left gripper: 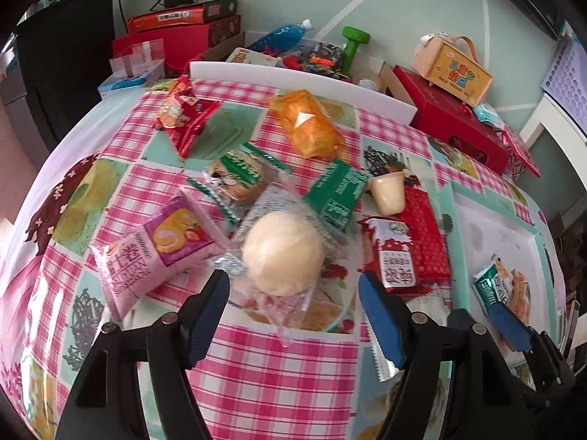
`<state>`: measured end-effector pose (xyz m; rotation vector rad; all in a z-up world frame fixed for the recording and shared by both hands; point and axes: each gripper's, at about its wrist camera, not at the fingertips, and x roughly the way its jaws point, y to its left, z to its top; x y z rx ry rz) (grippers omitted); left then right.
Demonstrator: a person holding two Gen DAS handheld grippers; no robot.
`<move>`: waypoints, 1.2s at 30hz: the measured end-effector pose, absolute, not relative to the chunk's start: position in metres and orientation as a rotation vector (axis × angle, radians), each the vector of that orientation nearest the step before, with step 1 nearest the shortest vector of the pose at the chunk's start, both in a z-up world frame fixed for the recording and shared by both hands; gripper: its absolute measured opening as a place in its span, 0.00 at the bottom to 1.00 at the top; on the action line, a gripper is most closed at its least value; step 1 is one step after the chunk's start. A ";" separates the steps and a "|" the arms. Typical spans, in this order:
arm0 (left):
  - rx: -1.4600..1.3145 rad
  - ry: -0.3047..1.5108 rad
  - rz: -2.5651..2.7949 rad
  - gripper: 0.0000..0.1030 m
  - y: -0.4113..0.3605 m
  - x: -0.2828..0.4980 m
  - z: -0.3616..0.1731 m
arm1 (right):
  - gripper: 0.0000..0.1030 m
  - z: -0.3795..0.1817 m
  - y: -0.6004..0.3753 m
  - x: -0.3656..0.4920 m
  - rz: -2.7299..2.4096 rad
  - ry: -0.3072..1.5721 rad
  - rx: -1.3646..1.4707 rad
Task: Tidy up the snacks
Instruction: 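Grasp the white printed pouch with right tool while left tool grasps clear-wrapped round bun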
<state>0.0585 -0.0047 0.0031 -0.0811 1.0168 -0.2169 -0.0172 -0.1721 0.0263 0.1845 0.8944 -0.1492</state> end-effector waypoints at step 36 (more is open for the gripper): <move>-0.010 1.051 -0.220 0.68 -0.015 0.094 -0.030 | 0.66 -0.018 -0.127 0.008 -0.001 1.013 0.035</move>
